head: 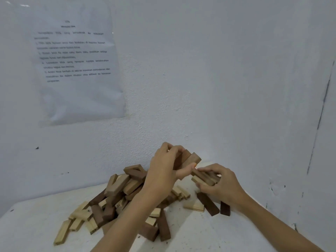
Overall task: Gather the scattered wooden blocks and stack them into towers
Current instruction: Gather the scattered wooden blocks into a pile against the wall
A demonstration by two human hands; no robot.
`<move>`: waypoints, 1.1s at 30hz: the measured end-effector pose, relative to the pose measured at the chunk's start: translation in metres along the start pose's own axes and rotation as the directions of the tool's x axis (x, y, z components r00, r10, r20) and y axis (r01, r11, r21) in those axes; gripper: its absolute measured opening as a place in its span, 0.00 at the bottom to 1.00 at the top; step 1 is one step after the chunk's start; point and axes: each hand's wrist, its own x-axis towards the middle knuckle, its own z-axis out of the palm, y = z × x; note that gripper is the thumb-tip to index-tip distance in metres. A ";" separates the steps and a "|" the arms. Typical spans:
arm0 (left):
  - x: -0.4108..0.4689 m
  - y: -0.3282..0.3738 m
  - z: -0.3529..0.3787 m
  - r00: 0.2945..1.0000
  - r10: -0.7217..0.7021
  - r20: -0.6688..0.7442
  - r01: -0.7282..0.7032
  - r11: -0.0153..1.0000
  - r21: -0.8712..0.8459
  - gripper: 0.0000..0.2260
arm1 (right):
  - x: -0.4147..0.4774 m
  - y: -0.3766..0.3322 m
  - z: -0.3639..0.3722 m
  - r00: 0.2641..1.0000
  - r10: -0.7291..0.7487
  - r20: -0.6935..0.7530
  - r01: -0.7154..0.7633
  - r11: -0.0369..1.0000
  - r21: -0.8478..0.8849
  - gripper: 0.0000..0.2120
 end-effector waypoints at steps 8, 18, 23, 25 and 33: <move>-0.040 -0.058 -0.074 0.957 -0.203 -0.205 0.196 0.979 -0.053 0.10 | 0.016 -0.080 0.070 0.995 0.076 0.061 -0.095 0.890 0.446 0.11; -0.064 -0.109 -0.046 0.909 -0.407 -0.088 0.372 0.888 -0.270 0.27 | 0.040 -0.100 0.144 0.953 0.139 0.270 -0.227 0.916 0.332 0.12; -0.065 -0.110 -0.040 0.868 -0.475 -0.147 0.388 0.832 -0.396 0.26 | 0.039 -0.098 0.147 0.933 0.110 0.344 -0.174 0.971 0.162 0.22; -0.066 -0.108 -0.041 0.848 -0.513 -0.132 0.392 0.777 -0.493 0.22 | 0.040 -0.094 0.150 0.922 0.074 0.380 -0.117 0.989 0.090 0.29; -0.068 -0.104 -0.044 0.822 -0.550 -0.148 0.367 0.710 -0.600 0.16 | 0.031 -0.099 0.141 0.900 -0.023 0.435 0.008 0.999 0.036 0.22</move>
